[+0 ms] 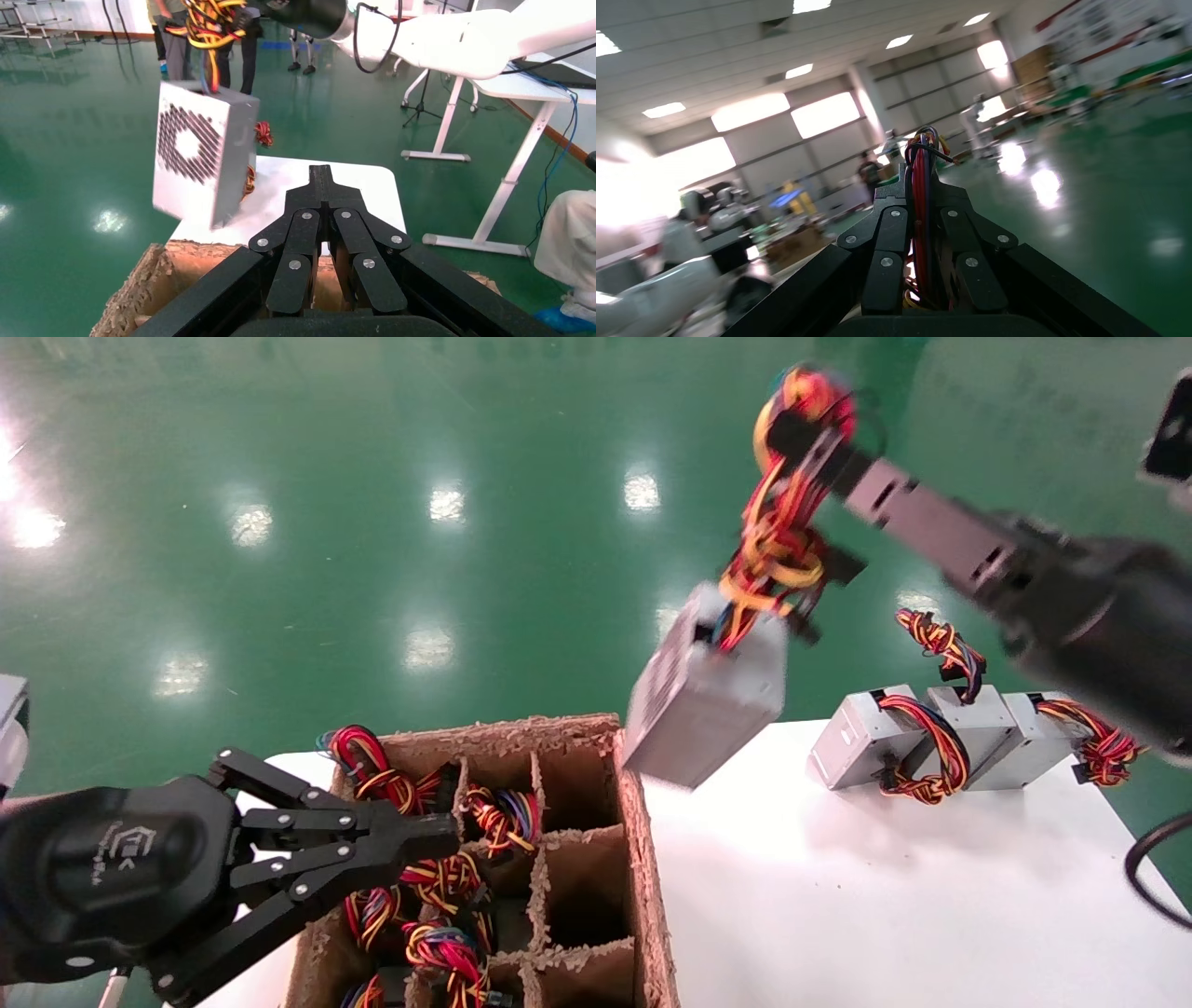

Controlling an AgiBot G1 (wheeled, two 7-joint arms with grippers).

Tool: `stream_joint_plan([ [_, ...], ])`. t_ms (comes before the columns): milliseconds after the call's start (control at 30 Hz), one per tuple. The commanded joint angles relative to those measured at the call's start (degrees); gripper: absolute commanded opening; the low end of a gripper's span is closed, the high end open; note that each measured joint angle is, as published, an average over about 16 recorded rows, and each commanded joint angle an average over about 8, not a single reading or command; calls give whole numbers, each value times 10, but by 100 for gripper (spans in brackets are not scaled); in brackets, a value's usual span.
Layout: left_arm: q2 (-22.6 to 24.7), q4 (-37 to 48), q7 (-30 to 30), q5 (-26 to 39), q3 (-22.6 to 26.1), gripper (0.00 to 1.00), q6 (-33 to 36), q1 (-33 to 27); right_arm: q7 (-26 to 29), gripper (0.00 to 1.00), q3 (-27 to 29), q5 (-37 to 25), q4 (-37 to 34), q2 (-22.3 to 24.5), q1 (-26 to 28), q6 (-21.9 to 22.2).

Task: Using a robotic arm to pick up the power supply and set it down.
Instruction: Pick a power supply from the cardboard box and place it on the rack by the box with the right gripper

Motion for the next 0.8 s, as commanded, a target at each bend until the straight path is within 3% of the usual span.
stream_joint_plan([
  [33, 0, 0, 0, 0, 0, 0, 0, 0, -3, 0, 5, 3, -10, 5, 5, 8],
  [333, 0, 0, 0, 0, 0, 0, 0, 0, -6, 0, -9, -41, -69, 11, 10, 91],
  [800, 0, 0, 0, 0, 0, 0, 0, 0, 8, 0, -32, -81, -132, -40, 5, 219],
])
